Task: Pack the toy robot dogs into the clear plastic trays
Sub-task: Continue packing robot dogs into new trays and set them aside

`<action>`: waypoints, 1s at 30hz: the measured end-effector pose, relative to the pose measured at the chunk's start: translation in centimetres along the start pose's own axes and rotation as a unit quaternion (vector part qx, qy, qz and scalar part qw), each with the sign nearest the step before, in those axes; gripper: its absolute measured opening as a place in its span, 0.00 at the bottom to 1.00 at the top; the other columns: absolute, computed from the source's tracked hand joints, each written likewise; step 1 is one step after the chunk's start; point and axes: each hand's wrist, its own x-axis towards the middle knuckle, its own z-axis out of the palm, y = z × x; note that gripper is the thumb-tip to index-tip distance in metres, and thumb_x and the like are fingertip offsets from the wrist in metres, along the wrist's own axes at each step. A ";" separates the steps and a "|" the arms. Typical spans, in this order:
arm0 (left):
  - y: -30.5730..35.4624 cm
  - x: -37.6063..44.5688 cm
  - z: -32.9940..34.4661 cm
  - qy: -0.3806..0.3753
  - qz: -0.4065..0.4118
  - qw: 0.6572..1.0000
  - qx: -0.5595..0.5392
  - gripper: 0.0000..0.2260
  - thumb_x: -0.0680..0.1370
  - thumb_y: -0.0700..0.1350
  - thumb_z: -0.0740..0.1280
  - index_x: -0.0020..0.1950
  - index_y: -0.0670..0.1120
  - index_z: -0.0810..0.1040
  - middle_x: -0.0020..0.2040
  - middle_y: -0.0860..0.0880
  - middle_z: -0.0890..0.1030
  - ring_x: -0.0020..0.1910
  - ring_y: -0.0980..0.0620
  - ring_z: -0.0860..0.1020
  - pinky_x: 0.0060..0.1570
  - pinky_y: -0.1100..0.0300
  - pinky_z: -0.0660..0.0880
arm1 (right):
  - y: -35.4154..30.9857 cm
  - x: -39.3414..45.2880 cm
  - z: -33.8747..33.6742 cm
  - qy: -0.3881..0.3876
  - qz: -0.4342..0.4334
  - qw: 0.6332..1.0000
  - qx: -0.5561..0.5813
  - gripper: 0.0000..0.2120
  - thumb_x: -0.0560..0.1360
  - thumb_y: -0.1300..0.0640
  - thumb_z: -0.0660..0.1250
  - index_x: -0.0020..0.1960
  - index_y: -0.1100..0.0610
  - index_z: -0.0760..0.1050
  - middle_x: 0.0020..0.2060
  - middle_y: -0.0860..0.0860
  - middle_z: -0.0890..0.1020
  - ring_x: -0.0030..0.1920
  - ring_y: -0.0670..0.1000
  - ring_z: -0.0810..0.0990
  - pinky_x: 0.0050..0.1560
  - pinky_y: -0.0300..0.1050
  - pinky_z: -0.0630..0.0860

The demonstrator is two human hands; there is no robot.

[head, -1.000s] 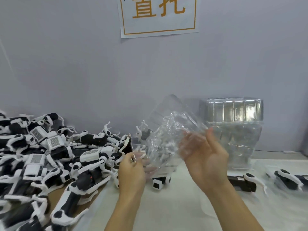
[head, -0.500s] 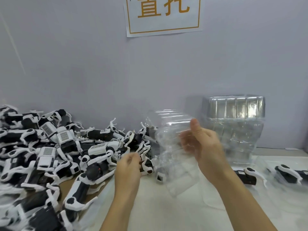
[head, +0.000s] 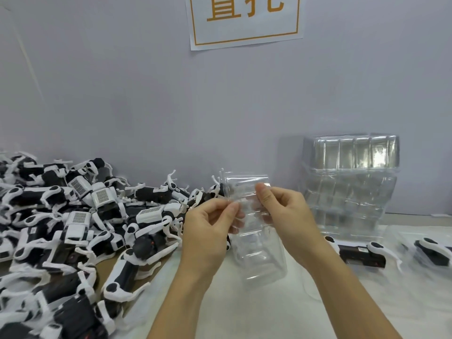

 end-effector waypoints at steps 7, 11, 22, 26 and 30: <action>-0.2 0.0 -0.3 -0.010 -0.012 1.000 -0.016 0.07 0.68 0.51 0.74 0.39 0.48 0.85 0.36 0.44 0.84 0.35 0.50 0.82 0.40 0.59 0.80 | 0.2 0.1 -0.4 0.001 0.010 0.999 0.052 0.25 0.74 0.41 0.64 0.38 0.64 0.80 0.34 0.55 0.78 0.36 0.51 0.76 0.39 0.43 0.74; -0.1 0.1 -0.6 -0.019 -0.032 0.999 -0.039 0.06 0.71 0.49 0.72 0.39 0.48 0.84 0.37 0.43 0.83 0.37 0.49 0.80 0.41 0.58 0.79 | 0.1 0.0 -0.3 -0.022 0.008 0.997 0.067 0.19 0.75 0.43 0.63 0.33 0.51 0.83 0.30 0.47 0.82 0.32 0.45 0.80 0.34 0.36 0.75; -0.5 1.4 -4.1 0.216 -0.135 0.932 -0.257 0.14 0.85 0.37 0.55 0.41 0.45 0.71 0.36 0.48 0.76 0.33 0.52 0.73 0.40 0.58 0.74 | -0.3 0.8 -8.0 0.234 0.058 0.908 0.342 0.22 0.81 0.46 0.61 0.33 0.54 0.82 0.33 0.48 0.80 0.32 0.46 0.75 0.38 0.41 0.69; -1.3 1.2 -4.0 0.230 -0.219 0.892 -0.321 0.13 0.85 0.39 0.53 0.42 0.45 0.69 0.35 0.49 0.70 0.31 0.52 0.66 0.36 0.60 0.64 | -1.0 0.4 -8.9 0.253 0.003 0.877 0.408 0.19 0.81 0.47 0.59 0.38 0.54 0.80 0.36 0.48 0.80 0.34 0.47 0.74 0.39 0.41 0.67; -1.8 1.2 -4.2 0.228 -0.279 0.899 -0.250 0.10 0.79 0.42 0.56 0.38 0.48 0.66 0.32 0.50 0.67 0.24 0.54 0.64 0.30 0.61 0.60 | -1.4 0.3 -8.6 0.219 -0.025 0.897 0.384 0.24 0.83 0.50 0.55 0.34 0.51 0.82 0.36 0.47 0.81 0.36 0.48 0.74 0.42 0.43 0.66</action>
